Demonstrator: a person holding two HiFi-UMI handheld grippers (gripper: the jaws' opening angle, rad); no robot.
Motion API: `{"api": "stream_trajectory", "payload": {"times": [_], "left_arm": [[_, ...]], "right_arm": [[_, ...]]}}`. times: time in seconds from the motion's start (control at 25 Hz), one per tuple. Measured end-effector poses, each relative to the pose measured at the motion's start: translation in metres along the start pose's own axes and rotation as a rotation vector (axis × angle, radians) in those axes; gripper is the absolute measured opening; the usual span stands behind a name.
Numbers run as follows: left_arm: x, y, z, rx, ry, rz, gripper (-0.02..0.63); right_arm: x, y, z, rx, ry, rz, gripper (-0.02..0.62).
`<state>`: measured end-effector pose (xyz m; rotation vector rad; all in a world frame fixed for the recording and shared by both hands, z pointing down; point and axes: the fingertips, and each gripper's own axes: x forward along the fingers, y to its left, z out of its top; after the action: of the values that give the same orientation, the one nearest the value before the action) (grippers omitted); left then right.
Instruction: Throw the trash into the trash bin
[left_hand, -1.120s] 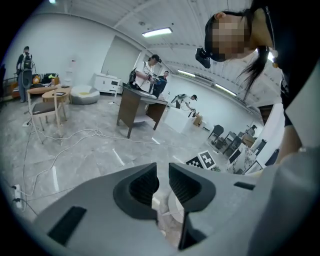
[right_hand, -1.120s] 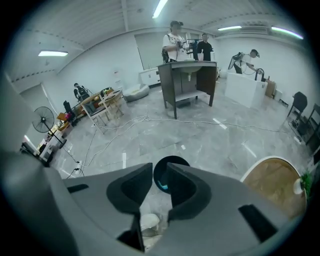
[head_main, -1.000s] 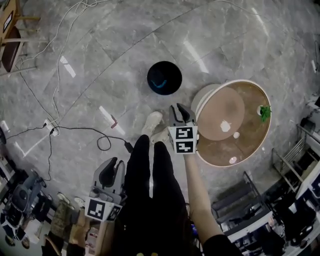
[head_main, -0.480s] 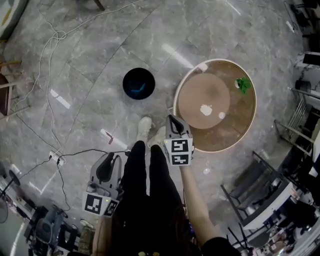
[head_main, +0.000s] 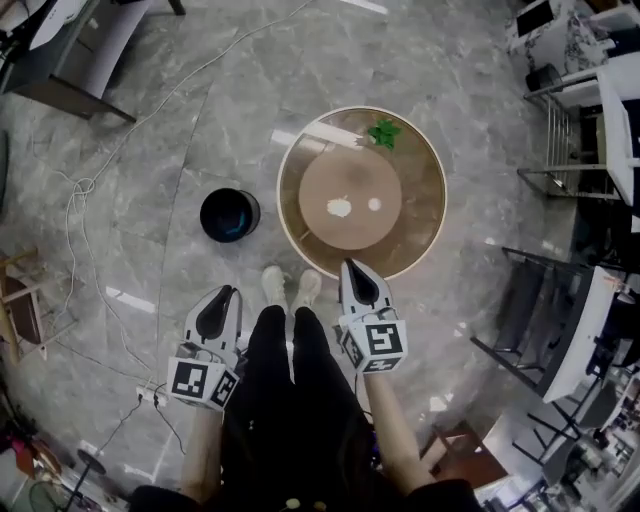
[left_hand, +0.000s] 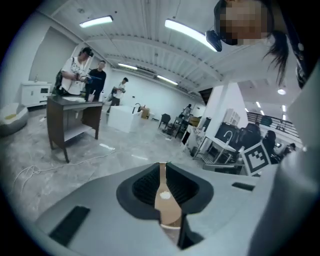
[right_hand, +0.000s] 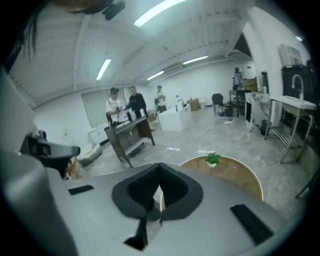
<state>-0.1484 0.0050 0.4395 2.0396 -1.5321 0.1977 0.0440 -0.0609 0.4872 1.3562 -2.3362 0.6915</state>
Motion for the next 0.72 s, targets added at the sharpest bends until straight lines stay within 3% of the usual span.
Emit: {"api": "stream_trajectory", "payload": {"times": [0.12,0.4,0.72], "left_arm": [[0.010,-0.043,0.033,0.102,-0.037,-0.092,0.037],[0.005,-0.117,0.096,0.321,-0.146,-0.222,0.028],[-0.013,-0.156,0.153,0.332,-0.298,-0.317,0.027]], "right_arm": [[-0.063,-0.011,0.043,0.100,-0.143,-0.031,0.003],[-0.175,-0.010,0.103,0.165,-0.352,-0.089,0.003],[-0.237,0.002,0.158,0.057,-0.535,-0.147,0.003]]}}
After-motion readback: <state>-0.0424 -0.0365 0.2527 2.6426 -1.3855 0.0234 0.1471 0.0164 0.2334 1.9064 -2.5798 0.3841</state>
